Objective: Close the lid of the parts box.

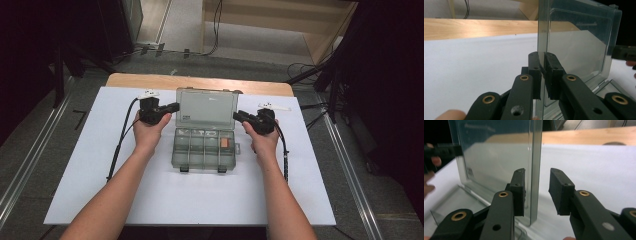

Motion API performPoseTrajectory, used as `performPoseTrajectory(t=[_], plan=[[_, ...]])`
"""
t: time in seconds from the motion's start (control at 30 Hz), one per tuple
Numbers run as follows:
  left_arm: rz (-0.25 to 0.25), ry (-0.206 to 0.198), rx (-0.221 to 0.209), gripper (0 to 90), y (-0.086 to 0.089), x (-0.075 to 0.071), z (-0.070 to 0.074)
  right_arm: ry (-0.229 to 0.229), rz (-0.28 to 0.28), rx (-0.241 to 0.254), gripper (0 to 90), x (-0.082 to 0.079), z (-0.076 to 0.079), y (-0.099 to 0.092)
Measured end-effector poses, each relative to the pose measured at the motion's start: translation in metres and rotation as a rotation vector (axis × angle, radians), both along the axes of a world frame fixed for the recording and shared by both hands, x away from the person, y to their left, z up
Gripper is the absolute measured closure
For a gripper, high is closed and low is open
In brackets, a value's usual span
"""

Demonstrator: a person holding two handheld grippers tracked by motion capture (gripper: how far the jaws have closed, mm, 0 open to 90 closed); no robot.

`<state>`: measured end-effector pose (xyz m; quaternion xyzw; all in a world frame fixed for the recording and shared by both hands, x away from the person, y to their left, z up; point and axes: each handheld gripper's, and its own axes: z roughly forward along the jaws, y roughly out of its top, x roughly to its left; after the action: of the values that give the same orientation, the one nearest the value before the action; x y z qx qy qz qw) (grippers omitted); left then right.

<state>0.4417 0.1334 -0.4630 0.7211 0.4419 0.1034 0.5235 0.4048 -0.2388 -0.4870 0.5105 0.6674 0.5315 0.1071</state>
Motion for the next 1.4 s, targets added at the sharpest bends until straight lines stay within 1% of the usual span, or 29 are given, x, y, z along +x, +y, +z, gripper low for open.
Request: performPoseTrajectory(t=[0.07,0.1,0.13,0.33,0.4,0.5,0.6,0.63,0.7,0.73,0.83,0.9,0.93,0.97,1.0,1.07,1.13,1.2,1.23,1.27,1.33,1.4], plan=[[-0.002,-0.013,0.002,84.2,0.0,-0.002,0.0,0.015,-0.027,-0.004,66.2,0.002,0.006,-0.001],[-0.001,-0.023,0.006,84.2,0.0,-0.003,0.0,0.027,-0.036,0.002,67.3,0.004,0.009,-0.001],[-0.002,-0.032,0.008,84.2,0.0,-0.004,0.0,0.032,-0.031,0.011,68.5,0.005,0.012,-0.001],[-0.006,-0.058,0.012,84.3,0.001,-0.007,-0.001,0.008,-0.03,0.021,72.9,0.01,0.03,0.002],[-0.011,-0.075,0.007,84.3,0.002,-0.008,-0.002,0.006,-0.026,0.021,74.9,0.012,0.033,0.002],[-0.013,-0.09,0.001,84.3,0.002,-0.009,-0.004,0.011,-0.024,0.003,74.8,0.013,0.037,0.005],[-0.014,-0.096,-0.003,84.3,0.003,-0.01,-0.005,0.013,-0.016,-0.035,76.3,0.014,0.04,0.011],[-0.016,-0.098,-0.005,84.3,0.003,-0.01,-0.006,0.01,-0.026,-0.05,77.4,0.014,0.04,0.012],[-0.022,-0.107,-0.004,84.3,0.003,-0.01,-0.005,0.017,-0.043,-0.056,79.8,0.014,0.04,0.013],[-0.025,-0.11,-0.003,84.3,0.004,-0.01,-0.005,0.016,-0.054,-0.069,81.2,0.013,0.04,0.013],[-0.023,-0.094,-0.006,84.2,0.005,-0.009,-0.006,-0.005,-0.064,-0.106,82.4,0.011,0.042,0.017],[-0.015,-0.076,-0.008,83.5,0.005,-0.009,-0.006,-0.019,-0.064,-0.116,82.6,0.009,0.042,0.019],[-0.01,-0.073,-0.007,82.7,0.005,-0.009,-0.005,-0.022,-0.063,-0.116,82.6,0.008,0.042,0.019],[0.003,-0.08,0.014,78.9,0.004,-0.01,-0.004,-0.026,-0.063,-0.114,82.6,0.008,0.041,0.019],[0.004,-0.082,0.027,73.9,0.005,-0.011,-0.002,-0.03,-0.062,-0.113,82.6,0.007,0.041,0.019],[-0.012,-0.072,0.006,67.0,0.008,-0.011,0.001,-0.047,-0.054,-0.107,82.6,0.006,0.04,0.017],[-0.017,-0.057,-0.006,64.4,0.013,-0.011,0.006,-0.057,-0.046,-0.11,82.5,0.004,0.04,0.017],[-0.016,-0.035,-0.039,65.3,0.017,-0.009,0.01,-0.067,-0.043,-0.109,82.4,0.003,0.04,0.017],[-0.026,-0.018,-0.064,67.2,0.02,-0.008,0.012,-0.074,-0.039,-0.111,82.3,0.002,0.039,0.017],[-0.044,-0.003,-0.091,71.0,0.021,-0.007,0.014,-0.08,-0.037,-0.113,82.3,0.001,0.039,0.017],[-0.054,0.005,-0.08,77.0,0.019,-0.005,0.019,-0.097,-0.033,-0.123,82.2,-0.002,0.039,0.017],[-0.064,0.003,-0.075,83.3,0.017,-0.003,0.022,-0.108,-0.036,-0.129,82.1,-0.004,0.039,0.017]])
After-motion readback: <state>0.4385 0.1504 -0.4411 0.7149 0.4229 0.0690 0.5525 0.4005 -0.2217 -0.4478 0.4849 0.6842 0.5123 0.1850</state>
